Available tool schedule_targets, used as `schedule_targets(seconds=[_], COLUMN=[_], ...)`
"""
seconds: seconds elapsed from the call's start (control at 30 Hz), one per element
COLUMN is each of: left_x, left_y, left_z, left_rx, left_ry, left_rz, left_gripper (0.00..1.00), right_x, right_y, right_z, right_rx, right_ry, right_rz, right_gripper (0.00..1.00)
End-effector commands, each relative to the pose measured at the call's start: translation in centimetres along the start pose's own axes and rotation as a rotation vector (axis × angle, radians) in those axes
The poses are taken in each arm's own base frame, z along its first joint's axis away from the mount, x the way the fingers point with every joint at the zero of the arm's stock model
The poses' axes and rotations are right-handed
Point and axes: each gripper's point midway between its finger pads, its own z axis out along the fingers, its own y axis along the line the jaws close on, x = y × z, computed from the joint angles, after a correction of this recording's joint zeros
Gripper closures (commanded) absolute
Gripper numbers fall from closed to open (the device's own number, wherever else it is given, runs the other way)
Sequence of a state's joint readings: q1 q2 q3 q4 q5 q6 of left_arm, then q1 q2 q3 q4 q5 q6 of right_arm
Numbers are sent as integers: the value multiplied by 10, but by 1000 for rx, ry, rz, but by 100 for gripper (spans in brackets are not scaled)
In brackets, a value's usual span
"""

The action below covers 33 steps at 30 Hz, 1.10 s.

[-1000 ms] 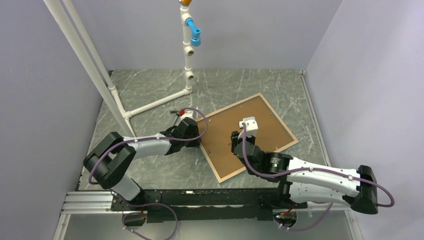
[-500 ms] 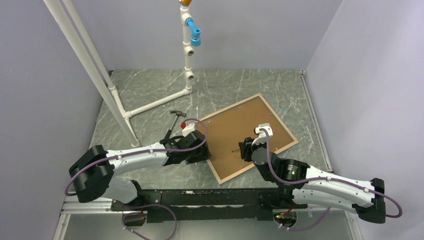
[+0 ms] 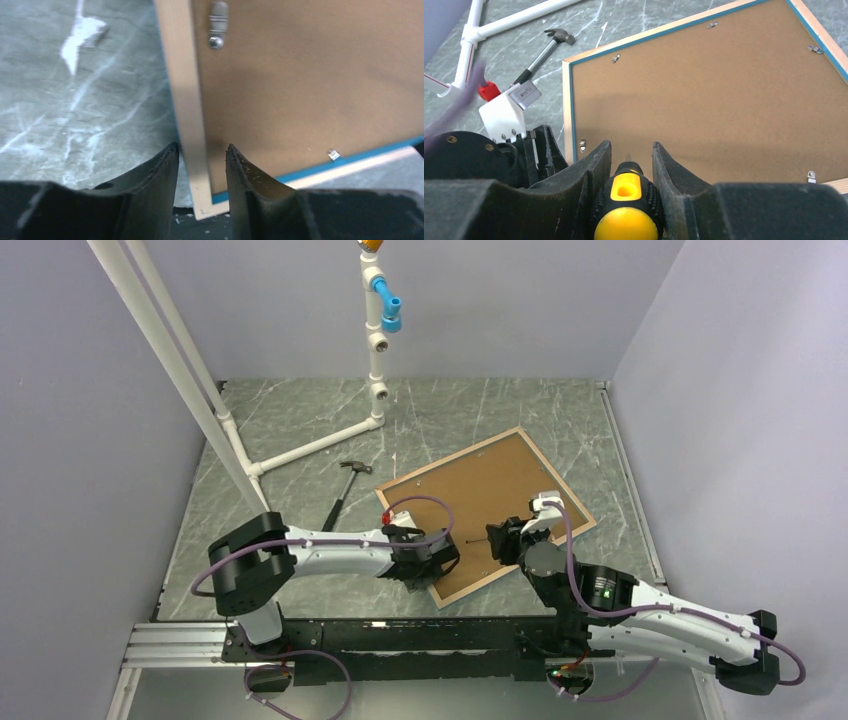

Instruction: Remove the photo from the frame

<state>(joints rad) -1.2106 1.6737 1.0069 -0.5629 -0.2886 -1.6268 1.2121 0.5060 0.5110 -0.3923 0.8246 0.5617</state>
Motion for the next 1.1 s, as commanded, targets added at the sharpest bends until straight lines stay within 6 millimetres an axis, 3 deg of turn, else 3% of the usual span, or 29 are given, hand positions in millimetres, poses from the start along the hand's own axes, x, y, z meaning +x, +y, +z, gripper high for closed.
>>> schedule_targets(seconds=[0.0, 0.13, 0.23, 0.3, 0.6, 0.8, 0.93, 1.07], left_x=[-4, -3, -7, -12, -55, -89, -116, -148], left_y=[18, 24, 29, 30, 14, 11, 14, 9], left_z=[3, 13, 16, 15, 14, 36, 51, 57], left_rx=[-116, -135, -166, -176, -87, -7, -6, -43], left_ry=[-58, -68, -85, -108, -234, -128, 0, 9], left_rz=[-73, 0, 92, 148, 584, 699, 725, 776], left_gripper=[61, 71, 92, 100, 100, 100, 100, 100], right_x=[-8, -9, -11, -12, -23, -21, -19, -20], right_y=[3, 1, -2, -4, -6, -4, -6, -3], right_z=[-1, -2, -3, -4, -8, -6, -5, -6], right_rx=[-6, -6, 6, 15, -4, -5, 16, -6], right_ry=[-23, -37, -38, -44, -89, -81, -68, -76], right_rz=[47, 63, 61, 71, 88, 73, 65, 65], right_gripper=[100, 100, 100, 100, 100, 100, 100, 100])
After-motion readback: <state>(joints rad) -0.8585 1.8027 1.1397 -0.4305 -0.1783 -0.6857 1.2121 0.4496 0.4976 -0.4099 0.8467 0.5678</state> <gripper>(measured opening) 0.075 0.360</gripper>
